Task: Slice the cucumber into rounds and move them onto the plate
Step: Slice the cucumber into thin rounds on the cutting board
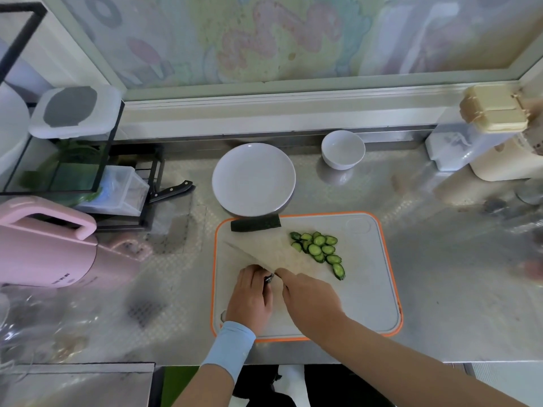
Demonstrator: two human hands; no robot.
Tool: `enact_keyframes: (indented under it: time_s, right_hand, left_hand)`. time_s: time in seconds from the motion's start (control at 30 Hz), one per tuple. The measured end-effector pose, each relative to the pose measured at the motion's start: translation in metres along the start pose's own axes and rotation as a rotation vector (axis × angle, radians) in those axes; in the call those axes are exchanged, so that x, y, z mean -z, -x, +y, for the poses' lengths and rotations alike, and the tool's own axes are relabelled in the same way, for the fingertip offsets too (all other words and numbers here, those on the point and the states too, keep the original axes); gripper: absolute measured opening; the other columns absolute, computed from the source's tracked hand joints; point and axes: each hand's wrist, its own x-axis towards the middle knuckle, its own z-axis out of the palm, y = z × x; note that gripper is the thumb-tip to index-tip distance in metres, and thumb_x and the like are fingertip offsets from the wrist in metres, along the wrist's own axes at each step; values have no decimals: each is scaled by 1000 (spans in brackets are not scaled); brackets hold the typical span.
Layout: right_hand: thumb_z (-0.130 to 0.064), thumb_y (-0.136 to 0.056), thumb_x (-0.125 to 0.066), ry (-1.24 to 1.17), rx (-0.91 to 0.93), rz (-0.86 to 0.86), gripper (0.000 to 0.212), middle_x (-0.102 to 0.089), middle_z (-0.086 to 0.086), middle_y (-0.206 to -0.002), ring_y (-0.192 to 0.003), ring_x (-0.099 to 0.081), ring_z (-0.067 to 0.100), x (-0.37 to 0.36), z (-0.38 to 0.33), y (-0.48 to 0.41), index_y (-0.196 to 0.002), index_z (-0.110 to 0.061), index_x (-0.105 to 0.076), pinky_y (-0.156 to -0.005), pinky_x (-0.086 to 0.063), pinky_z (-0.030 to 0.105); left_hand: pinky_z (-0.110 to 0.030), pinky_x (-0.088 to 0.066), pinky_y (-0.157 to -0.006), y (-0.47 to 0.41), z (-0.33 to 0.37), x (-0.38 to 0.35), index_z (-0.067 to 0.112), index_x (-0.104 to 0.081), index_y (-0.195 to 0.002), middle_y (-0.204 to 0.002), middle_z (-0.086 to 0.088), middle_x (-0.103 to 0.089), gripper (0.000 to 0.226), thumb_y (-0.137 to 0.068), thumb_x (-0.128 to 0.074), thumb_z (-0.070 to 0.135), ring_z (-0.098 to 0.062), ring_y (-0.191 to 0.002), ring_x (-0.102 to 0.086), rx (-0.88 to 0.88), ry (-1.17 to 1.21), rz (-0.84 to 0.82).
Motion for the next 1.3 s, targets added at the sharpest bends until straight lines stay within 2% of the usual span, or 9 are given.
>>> enact_keyframes:
  time_s: [0.07,0.17,0.23,0.33,0.5,0.7,0.93,1.13,1.3]
  right_hand:
    - [-16,-99,-41,33,-11,-6,45,-49,0,-80,-62,-54,28,-1,0,5,-141,-30,-32,-53,-46,35]
    - [-15,-98,-41,74,-14,15,47,-47,0,-80,-59,-48,26,-1,1,11,-143,-28,-33,-44,-26,30]
    - [-15,-98,-42,96,-6,23,48,-47,1,-81,-58,-45,26,1,0,13,-144,-28,-32,-43,-19,30]
    - [-14,-98,-42,92,-1,8,53,-51,1,-85,-61,-45,26,1,0,16,-147,-29,-27,-44,-20,30]
    - [-13,-97,-42,40,-19,8,50,-48,0,-80,-61,-47,26,2,0,16,-143,-30,-30,-48,-33,31]
    - [-11,-96,-42,24,-41,13,47,-46,0,-77,-58,-44,25,4,-2,17,-138,-29,-33,-42,-22,29]
    - [-1,-90,-44,50,-42,-45,48,-38,-3,-69,-57,-44,24,7,-2,13,-132,-23,-37,-42,-24,29]
    - [-9,-94,-42,-2,-94,-94,27,-47,-1,-68,-60,-49,24,13,4,3,-117,-23,-43,-44,-30,29]
    - [-9,-94,-41,-44,-105,-129,21,-48,1,-67,-56,-46,22,9,8,-6,-109,-22,-40,-44,-30,29]
  left_hand:
    - [-26,-46,-83,2,-1,-1,11,-54,-107,-104,-6,-51,23,-85,-58,8,-21,-96,-51,-38,-7,11]
    - [-29,-46,-85,3,-4,-7,8,-56,-106,-101,-10,-54,16,-91,-52,14,-23,-95,-52,-42,-14,35]
    - [-29,-45,-84,3,-4,-9,5,-58,-103,-97,-11,-55,14,-90,-55,11,-24,-92,-52,-31,-20,48]
    - [-29,-45,-83,3,-6,-10,4,-58,-103,-94,-11,-54,16,-88,-57,7,-25,-89,-51,-38,-23,47]
    - [-26,-44,-84,2,-8,-10,3,-61,-101,-97,-11,-56,18,-90,-51,14,-24,-93,-52,-17,12,52]
    - [-25,-45,-82,0,-8,-8,9,-56,-102,-100,-7,-53,15,-92,-49,18,-21,-94,-51,-12,53,50]
    - [-18,-44,-80,-1,-8,-6,10,-56,-104,-103,-5,-53,20,-93,-46,23,-19,-96,-53,20,57,27]
    - [-21,-47,-79,-1,-7,-4,12,-60,-102,-105,-2,-56,20,-91,-47,23,-16,-98,-52,37,83,-17]
    - [-12,-41,-81,-1,-7,-4,12,-62,-102,-107,-1,-55,16,-88,-55,17,-15,-98,-53,76,100,-28]
